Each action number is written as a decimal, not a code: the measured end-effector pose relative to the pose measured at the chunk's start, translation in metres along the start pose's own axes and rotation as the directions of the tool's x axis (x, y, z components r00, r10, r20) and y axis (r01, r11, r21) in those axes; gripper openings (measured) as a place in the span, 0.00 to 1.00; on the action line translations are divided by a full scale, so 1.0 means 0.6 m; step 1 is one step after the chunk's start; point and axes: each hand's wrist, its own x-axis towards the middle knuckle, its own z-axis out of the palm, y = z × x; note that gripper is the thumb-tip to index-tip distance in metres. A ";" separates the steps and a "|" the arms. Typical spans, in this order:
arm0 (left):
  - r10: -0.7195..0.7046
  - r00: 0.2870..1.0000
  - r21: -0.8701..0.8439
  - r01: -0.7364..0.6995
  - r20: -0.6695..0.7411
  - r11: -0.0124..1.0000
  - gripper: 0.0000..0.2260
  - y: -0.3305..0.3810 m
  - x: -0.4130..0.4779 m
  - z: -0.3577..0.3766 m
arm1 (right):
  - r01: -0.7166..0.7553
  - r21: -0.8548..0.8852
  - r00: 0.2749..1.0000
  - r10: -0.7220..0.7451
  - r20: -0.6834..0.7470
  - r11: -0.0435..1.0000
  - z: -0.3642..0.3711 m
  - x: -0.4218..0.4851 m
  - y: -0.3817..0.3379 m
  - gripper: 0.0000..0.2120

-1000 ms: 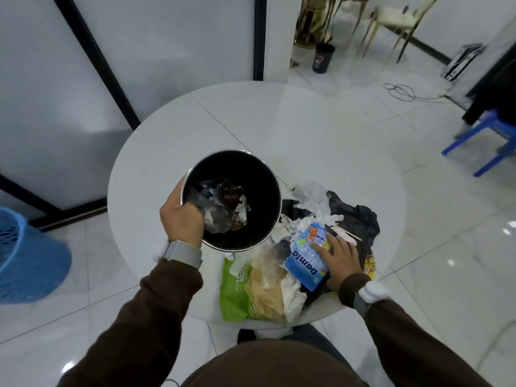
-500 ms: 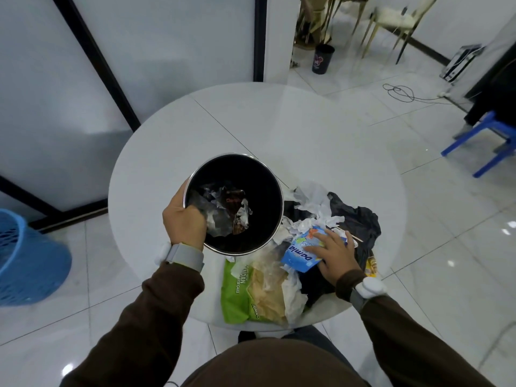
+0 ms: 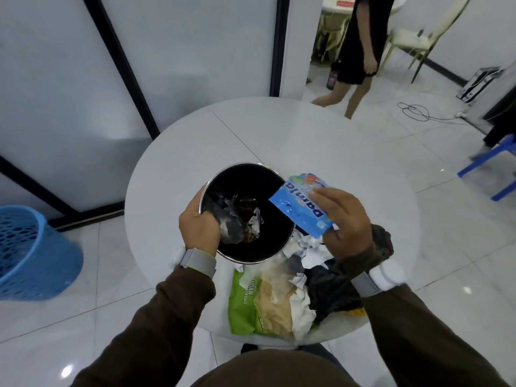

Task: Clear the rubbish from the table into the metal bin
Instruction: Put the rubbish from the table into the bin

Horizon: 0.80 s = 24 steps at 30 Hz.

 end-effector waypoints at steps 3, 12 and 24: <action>-0.014 1.000 -0.009 0.014 0.006 1.000 0.30 0.004 -0.003 -0.001 | 0.074 -0.001 0.989 -0.073 0.130 0.997 0.059 0.013 -0.044 0.21; 0.049 0.999 -0.011 -0.049 -0.023 0.999 0.30 0.027 -0.029 -0.014 | -0.122 -0.089 0.544 0.141 0.827 0.989 0.171 -0.004 -0.115 0.43; 0.080 0.997 0.024 -0.079 -0.013 0.997 0.30 0.019 -0.044 -0.022 | -0.432 -0.197 0.419 0.389 0.821 0.880 0.213 0.036 -0.155 0.38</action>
